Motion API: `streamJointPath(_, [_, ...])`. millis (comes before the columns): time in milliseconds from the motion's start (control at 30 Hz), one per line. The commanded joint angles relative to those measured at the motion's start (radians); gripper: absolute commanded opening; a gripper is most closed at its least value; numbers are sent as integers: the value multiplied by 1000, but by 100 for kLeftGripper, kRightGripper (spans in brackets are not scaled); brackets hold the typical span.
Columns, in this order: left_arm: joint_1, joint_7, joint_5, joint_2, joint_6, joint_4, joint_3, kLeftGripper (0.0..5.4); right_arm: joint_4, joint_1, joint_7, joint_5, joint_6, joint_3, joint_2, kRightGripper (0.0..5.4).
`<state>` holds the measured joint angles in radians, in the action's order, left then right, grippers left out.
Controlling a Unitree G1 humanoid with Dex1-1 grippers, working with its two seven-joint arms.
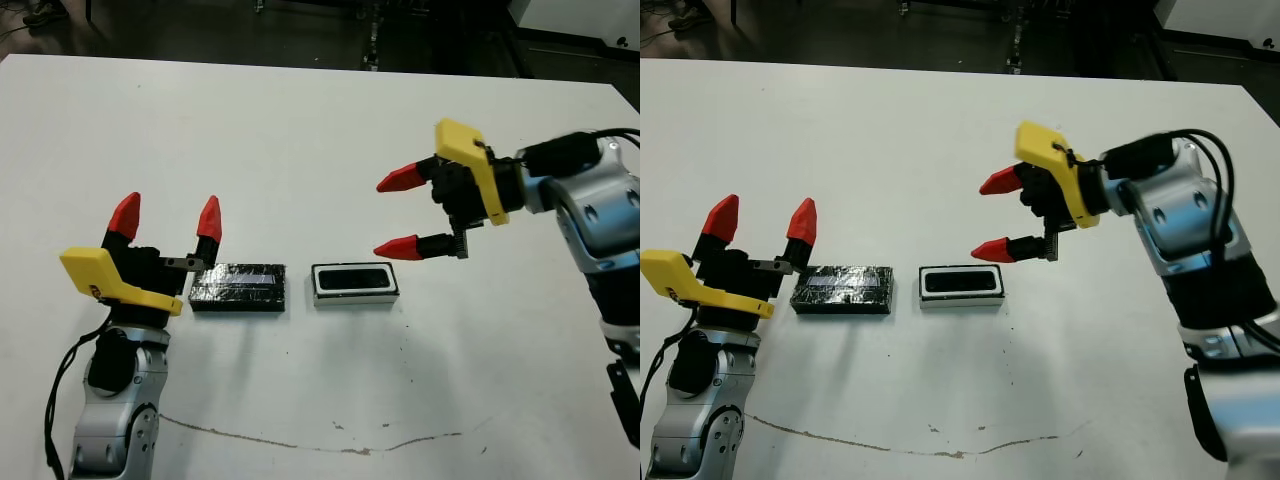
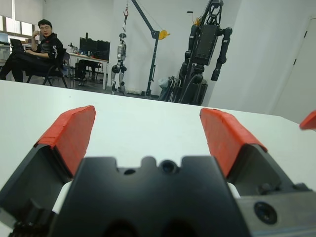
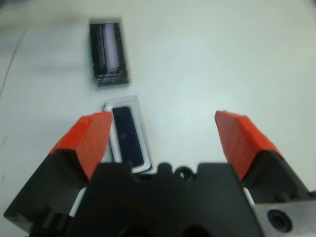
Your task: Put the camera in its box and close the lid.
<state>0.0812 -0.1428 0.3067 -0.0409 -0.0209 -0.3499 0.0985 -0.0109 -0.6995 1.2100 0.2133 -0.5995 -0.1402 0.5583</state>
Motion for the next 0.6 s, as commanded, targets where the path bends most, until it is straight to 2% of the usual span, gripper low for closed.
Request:
streamJointPath(33, [13, -5, -2, -15, 17, -3, 7, 540, -80, 133, -157, 78, -10, 128, -64, 530])
streamJointPath(167, [10, -9, -4, -26, 22, -6, 12, 540, -197, 284, -358, 141, -25, 241, -144, 479])
streamJointPath(333, [5, -15, -2, -33, 19, -3, 19, 540, -331, 447, -566, 189, -9, 345, -229, 399])
streamJointPath(600, [1, -33, 12, -54, 37, -10, 26, 540, -571, 695, -912, 208, 38, 465, -417, 271])
